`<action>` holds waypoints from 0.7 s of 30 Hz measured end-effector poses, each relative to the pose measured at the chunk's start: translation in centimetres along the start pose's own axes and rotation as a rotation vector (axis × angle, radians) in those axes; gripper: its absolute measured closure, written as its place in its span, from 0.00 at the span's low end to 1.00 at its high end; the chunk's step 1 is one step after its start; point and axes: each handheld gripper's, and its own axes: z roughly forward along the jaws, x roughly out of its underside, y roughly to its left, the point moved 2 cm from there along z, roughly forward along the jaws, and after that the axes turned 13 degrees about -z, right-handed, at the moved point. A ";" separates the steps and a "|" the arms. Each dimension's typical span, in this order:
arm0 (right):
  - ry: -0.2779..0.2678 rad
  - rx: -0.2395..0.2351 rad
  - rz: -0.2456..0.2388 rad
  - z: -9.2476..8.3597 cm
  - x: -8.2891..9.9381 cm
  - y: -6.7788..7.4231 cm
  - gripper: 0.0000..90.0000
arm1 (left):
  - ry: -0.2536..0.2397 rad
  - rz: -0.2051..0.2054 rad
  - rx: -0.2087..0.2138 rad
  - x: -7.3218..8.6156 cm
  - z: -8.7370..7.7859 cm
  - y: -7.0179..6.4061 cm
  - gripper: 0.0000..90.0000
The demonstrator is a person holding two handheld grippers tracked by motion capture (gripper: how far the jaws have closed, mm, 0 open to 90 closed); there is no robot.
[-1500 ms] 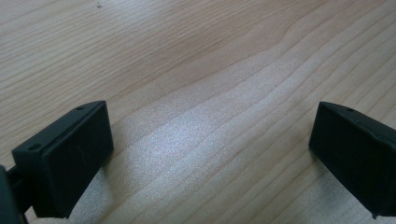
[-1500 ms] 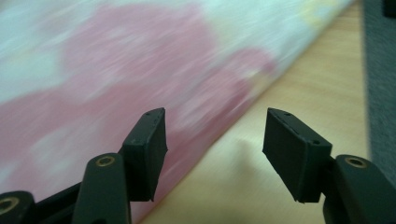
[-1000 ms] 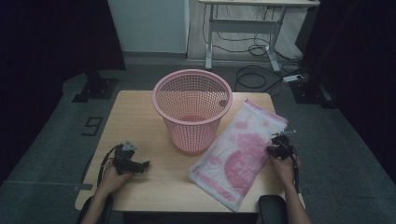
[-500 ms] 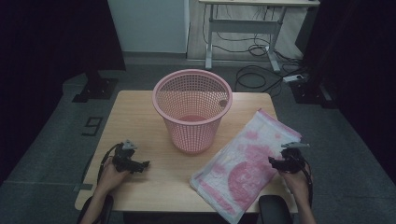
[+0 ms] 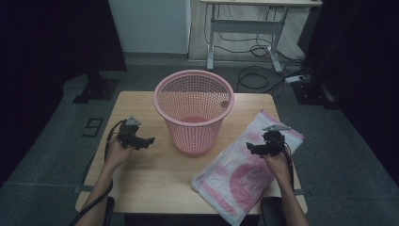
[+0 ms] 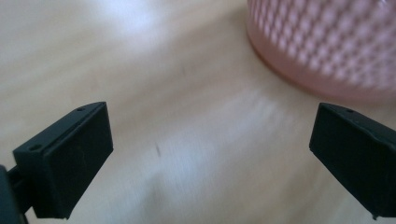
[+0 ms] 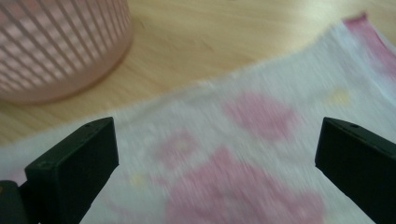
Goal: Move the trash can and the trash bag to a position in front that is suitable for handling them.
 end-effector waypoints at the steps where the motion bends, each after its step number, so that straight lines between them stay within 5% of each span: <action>1: -0.010 -0.006 -0.006 0.4 -0.6 0.1 0.00 | -0.010 0.002 -0.001 -0.7 0.1 0.0 0.00; 6: -0.001 -0.024 -0.057 2.5 -3.0 0.7 0.00 | -0.043 0.002 -0.017 -3.7 0.7 -0.2 0.00; 13: -0.012 -0.021 -0.052 5.3 -6.7 0.5 0.00 | -0.077 -0.011 -0.033 -7.2 2.0 -0.4 0.00; 21: -0.047 -0.034 -0.024 7.6 -9.4 0.4 0.00 | -0.114 -0.006 -0.017 -8.6 3.4 -1.3 0.00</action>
